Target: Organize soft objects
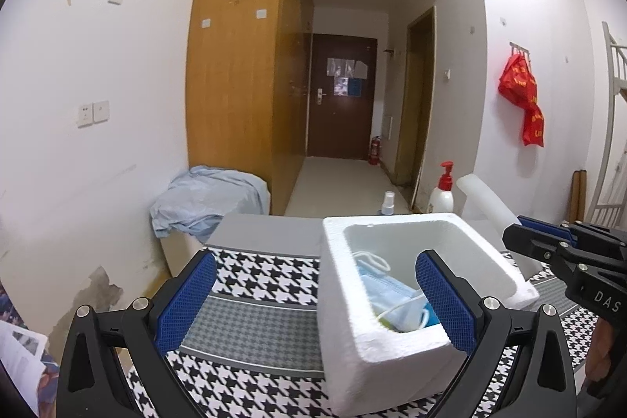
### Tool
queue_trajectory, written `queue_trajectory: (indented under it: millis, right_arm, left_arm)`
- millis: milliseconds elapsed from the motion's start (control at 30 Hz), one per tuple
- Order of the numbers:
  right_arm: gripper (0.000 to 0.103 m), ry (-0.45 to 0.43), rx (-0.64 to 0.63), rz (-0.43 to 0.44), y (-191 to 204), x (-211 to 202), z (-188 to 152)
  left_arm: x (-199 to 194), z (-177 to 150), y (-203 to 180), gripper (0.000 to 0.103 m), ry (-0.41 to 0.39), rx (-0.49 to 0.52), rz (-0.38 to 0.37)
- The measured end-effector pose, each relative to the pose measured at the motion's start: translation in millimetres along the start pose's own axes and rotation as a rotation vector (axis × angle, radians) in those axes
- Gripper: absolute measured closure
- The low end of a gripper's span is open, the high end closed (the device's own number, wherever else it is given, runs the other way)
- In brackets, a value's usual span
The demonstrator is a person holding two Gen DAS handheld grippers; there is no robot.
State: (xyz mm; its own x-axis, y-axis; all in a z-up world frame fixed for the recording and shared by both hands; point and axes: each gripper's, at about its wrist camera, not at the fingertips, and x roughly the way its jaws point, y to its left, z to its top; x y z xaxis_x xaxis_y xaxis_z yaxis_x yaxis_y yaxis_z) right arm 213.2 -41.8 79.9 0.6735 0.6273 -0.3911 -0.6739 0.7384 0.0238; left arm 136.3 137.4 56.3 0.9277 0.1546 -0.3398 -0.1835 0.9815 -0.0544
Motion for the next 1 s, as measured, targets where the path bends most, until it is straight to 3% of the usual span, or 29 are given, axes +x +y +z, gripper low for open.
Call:
queue_trajectory:
  millis: [400, 600, 1000]
  right_arm:
    - [0.083, 0.03, -0.01, 0.034, 11.0, 19.4, 5.7]
    - [0.083, 0.044, -0.004, 0.041, 12.9, 25.6, 5.5]
    - [0.083, 0.072, 0.014, 0.046, 11.3, 36.6, 4.5]
  left_arm:
    - [-9.6, -4.4, 24.5, 0.001, -0.001, -0.022, 0.067]
    - [-11.3, -5.3, 37.0, 0.001, 0.006, -0.033, 0.14]
    - [-11.6, -6.2, 42.4, 0.001, 0.004, -0.05, 0.178]
